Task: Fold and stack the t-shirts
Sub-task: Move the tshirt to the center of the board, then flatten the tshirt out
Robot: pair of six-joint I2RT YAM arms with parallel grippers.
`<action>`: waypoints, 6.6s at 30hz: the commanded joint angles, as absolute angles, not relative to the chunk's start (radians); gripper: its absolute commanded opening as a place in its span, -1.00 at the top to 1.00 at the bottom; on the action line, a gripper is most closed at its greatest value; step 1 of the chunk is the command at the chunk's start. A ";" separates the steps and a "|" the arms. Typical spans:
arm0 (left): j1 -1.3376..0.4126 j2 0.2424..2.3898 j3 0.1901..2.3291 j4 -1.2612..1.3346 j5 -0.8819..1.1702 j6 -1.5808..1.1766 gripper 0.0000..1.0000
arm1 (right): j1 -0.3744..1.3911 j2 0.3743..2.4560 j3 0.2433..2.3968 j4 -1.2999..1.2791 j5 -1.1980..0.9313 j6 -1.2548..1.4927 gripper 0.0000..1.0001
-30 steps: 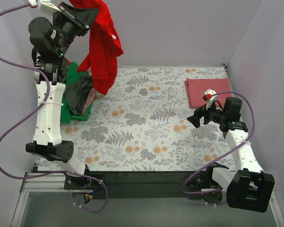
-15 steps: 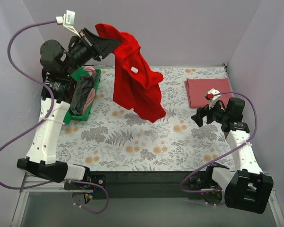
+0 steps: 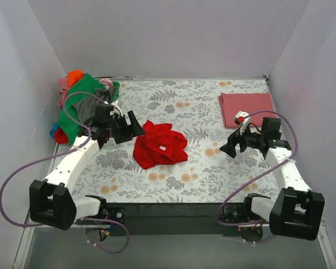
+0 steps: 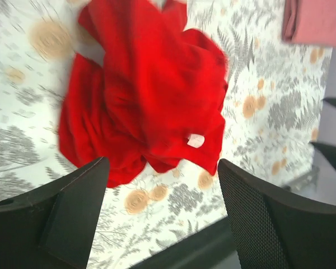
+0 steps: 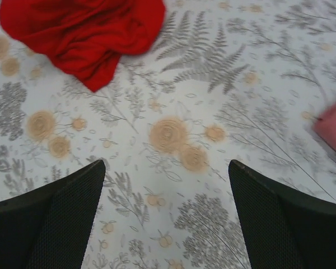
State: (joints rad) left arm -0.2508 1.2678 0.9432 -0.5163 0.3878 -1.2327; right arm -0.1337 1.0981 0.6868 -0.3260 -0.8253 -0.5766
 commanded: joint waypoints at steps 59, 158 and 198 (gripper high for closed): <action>-0.908 1.597 1.082 -0.531 -0.322 -1.428 1.00 | 0.420 2.145 1.566 -0.652 -0.870 -0.388 0.80; -0.348 1.350 0.861 -0.390 -0.081 -1.397 1.00 | 0.408 1.888 1.756 -0.643 -0.279 -0.302 0.97; -0.261 0.853 0.532 -0.543 0.258 -1.625 1.00 | 0.233 2.445 2.332 -0.661 -0.328 -0.209 -0.25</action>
